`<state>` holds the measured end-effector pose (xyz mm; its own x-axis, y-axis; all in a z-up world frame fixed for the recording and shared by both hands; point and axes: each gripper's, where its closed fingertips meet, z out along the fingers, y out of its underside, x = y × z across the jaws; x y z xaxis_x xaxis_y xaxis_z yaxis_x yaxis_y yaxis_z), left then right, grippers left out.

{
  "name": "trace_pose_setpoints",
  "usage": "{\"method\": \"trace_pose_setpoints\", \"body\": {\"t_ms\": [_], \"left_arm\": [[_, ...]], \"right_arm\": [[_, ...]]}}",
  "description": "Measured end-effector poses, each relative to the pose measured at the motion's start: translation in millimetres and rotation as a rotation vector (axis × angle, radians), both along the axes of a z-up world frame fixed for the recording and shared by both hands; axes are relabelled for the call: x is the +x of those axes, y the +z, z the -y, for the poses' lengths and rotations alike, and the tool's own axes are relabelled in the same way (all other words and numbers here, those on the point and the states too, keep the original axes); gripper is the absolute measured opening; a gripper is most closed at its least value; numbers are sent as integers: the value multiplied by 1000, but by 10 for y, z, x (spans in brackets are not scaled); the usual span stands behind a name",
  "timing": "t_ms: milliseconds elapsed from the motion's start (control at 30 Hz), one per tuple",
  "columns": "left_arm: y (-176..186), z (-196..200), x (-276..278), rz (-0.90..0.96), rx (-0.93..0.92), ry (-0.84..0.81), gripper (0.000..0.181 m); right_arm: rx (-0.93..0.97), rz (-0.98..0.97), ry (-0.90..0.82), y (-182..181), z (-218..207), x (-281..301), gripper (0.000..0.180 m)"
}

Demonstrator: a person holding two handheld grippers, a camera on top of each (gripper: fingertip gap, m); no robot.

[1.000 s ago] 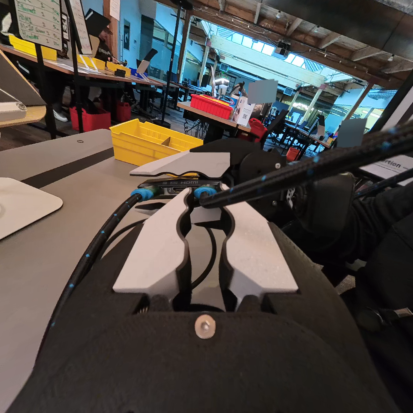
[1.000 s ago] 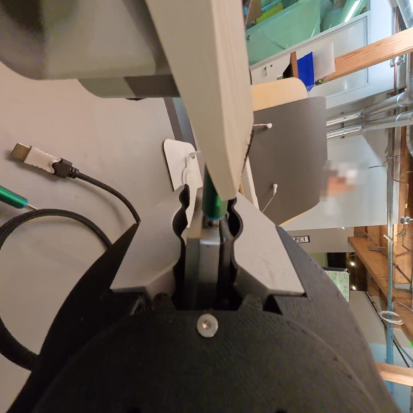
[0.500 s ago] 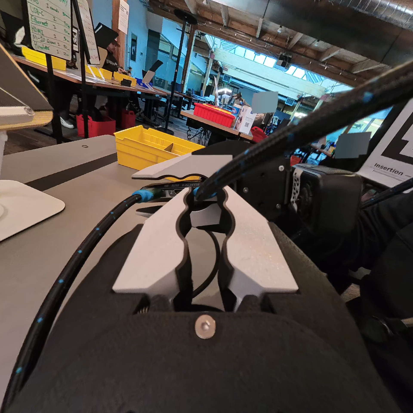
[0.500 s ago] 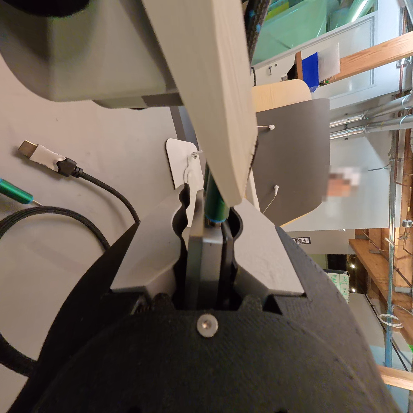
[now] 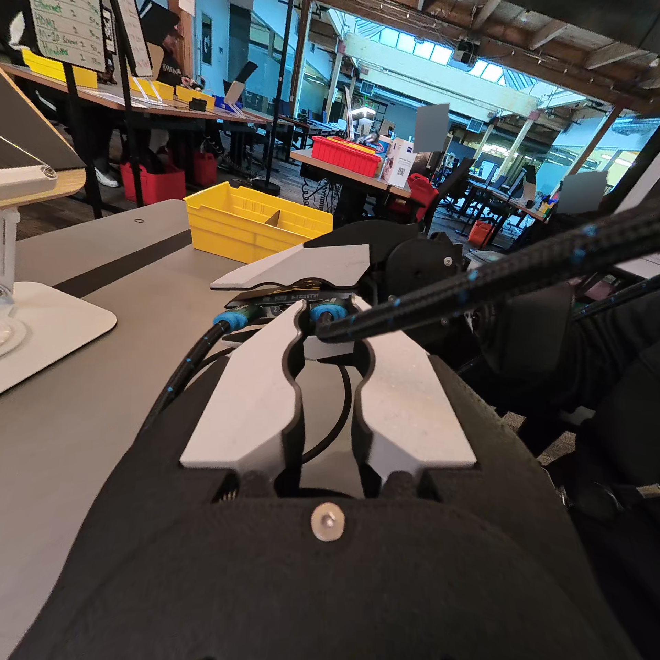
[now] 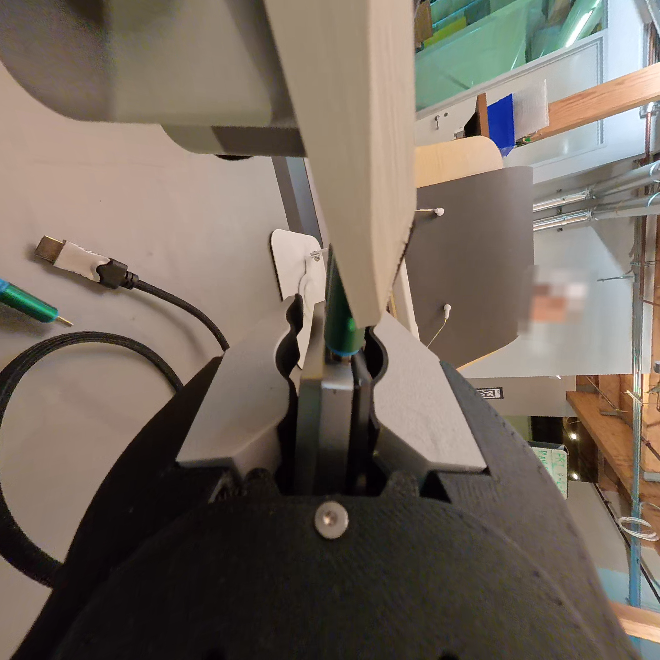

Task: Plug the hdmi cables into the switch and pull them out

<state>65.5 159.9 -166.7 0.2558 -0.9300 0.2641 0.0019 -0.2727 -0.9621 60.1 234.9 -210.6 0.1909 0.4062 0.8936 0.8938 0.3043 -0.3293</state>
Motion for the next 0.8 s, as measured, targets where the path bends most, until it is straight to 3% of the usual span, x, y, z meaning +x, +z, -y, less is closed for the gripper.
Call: {"method": "trace_pose_setpoints", "body": {"t_ms": [167,500,800], "left_arm": [[67,-79,-80,50,5,45,11],[-8,-36,-43,-23,21,17,2],[21,-17,-119,-44,25,-14,9]], "right_arm": [[-4,7,-8,-30,-31,48,32],[13,26,19,-40,6,-13,32],[8,17,23,-55,-9,3,32]]}}
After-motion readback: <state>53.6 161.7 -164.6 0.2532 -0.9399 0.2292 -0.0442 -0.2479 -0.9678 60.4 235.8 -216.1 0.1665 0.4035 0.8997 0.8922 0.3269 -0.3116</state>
